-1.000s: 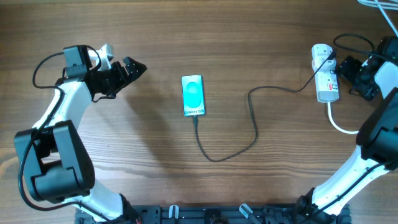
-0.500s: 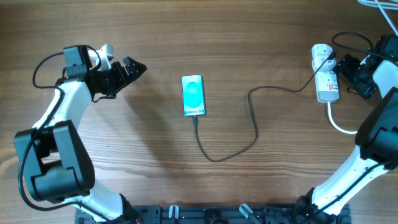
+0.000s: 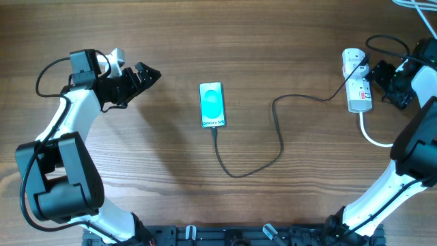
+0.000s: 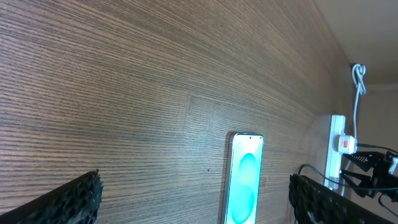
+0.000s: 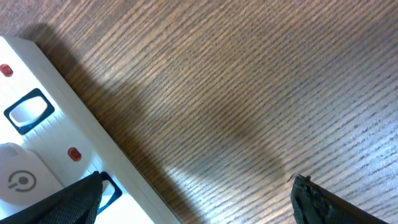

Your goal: Plug charger to phone and switch on socket

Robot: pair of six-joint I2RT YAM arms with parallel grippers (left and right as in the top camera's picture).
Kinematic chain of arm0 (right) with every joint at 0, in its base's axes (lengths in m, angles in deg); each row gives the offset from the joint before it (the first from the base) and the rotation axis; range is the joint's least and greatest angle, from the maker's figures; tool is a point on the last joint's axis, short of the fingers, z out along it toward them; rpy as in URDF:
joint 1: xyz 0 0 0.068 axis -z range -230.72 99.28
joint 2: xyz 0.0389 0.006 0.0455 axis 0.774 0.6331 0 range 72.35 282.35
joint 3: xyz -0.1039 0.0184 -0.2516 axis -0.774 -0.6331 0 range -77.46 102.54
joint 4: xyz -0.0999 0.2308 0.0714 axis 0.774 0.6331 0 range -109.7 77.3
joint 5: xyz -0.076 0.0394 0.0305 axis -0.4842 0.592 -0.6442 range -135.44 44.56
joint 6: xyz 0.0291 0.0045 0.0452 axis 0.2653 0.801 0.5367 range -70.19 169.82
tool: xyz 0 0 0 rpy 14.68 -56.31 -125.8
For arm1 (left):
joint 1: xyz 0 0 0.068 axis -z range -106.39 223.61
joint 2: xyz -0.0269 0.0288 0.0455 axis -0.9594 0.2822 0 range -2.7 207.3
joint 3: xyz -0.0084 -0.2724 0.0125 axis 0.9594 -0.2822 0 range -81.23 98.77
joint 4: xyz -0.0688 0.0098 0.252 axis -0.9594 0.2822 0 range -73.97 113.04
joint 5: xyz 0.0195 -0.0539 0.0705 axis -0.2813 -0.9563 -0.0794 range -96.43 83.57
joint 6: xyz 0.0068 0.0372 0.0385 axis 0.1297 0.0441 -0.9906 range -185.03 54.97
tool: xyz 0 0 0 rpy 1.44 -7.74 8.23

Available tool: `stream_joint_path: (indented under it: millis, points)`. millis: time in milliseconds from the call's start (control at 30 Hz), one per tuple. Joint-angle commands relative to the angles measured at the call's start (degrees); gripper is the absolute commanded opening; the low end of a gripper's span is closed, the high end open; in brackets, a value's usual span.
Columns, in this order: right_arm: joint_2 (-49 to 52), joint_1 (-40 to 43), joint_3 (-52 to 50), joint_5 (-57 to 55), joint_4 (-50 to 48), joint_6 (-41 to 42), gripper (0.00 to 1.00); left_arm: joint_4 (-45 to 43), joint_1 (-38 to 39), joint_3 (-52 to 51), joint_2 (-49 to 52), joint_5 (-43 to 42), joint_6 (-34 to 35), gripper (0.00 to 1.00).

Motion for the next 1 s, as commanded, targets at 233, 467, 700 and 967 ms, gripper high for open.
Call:
stream_joint_path:
  millis: [233,467,700,967]
  points:
    - [1.29,-3.06,-1.31,2.25,2.89,-1.36,1.0,0.02,-0.09,-0.11,-0.22,-0.02,-0.13,1.0]
    - [1.29,-3.17,-1.31,4.44,3.37,-1.18,1.0,0.02,-0.09,-0.11,-0.22,-0.04,-0.13,1.0]
    - [1.29,-3.23,-3.28,4.63,2.1,-1.16,1.0,0.02,-0.09,-0.11,-0.22,-0.02,-0.13,1.0]
    - [-0.55,-1.66,0.59,-4.92,8.22,-1.44,1.0,0.02,-0.09,-0.11,-0.22,-0.02,-0.13,1.0]
